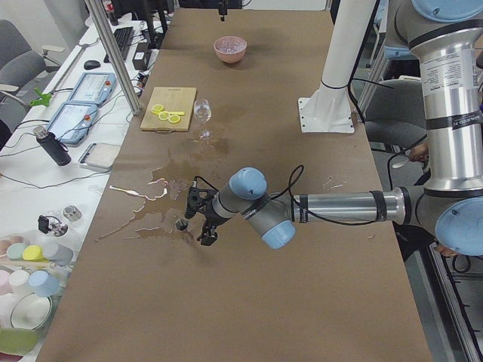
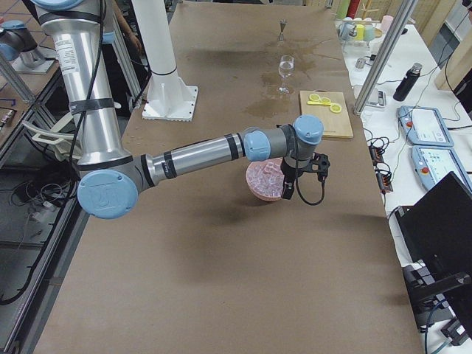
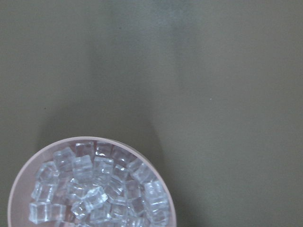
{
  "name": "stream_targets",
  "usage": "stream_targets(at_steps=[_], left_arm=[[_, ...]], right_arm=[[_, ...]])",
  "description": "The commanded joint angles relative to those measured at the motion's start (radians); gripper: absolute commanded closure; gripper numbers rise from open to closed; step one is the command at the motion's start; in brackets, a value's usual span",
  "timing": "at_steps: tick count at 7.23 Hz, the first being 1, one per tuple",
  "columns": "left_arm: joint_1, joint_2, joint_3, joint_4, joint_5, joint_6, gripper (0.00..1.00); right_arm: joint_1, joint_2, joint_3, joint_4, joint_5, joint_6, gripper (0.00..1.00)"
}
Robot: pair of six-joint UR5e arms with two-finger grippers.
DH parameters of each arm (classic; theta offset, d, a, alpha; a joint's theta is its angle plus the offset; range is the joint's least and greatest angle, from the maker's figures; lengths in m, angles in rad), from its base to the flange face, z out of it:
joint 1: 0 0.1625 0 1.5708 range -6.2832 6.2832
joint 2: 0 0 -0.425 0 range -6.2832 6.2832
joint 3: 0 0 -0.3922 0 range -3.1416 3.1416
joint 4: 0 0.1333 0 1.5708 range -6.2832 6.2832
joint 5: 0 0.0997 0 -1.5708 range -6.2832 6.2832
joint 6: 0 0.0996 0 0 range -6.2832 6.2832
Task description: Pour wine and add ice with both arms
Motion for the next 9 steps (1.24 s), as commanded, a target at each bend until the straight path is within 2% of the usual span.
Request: stream_targets(at_steps=[1,2,4,6,8,9], left_arm=[[0.131,-0.06,0.069,-0.112,0.21,-0.146,0.02],[0.196,-0.063,0.092,-0.153,0.304,-0.175,0.02],[0.299,-0.049,0.112,-0.27,0.436,-0.241,0.02],[0.38,-0.056,0.211,-0.389,0.585,-0.24,0.02],[0.419,-0.051,0.244,-0.413,0.648,-0.242,0.02],[0.477,-0.059,0.258,-0.413,0.741,-0.246,0.02]], right_arm=[[-0.083,0.037,0.0,0.032,-0.031,0.09,0.17],[-0.115,0.037,-0.003,0.078,-0.043,0.143,0.25],[-0.186,0.039,-0.015,0.165,-0.091,0.23,0.24],[-0.227,0.033,-0.061,0.245,-0.117,0.233,0.23],[-0.275,0.022,-0.081,0.306,-0.157,0.238,0.23],[-0.284,0.007,-0.078,0.345,-0.157,0.241,0.24]])
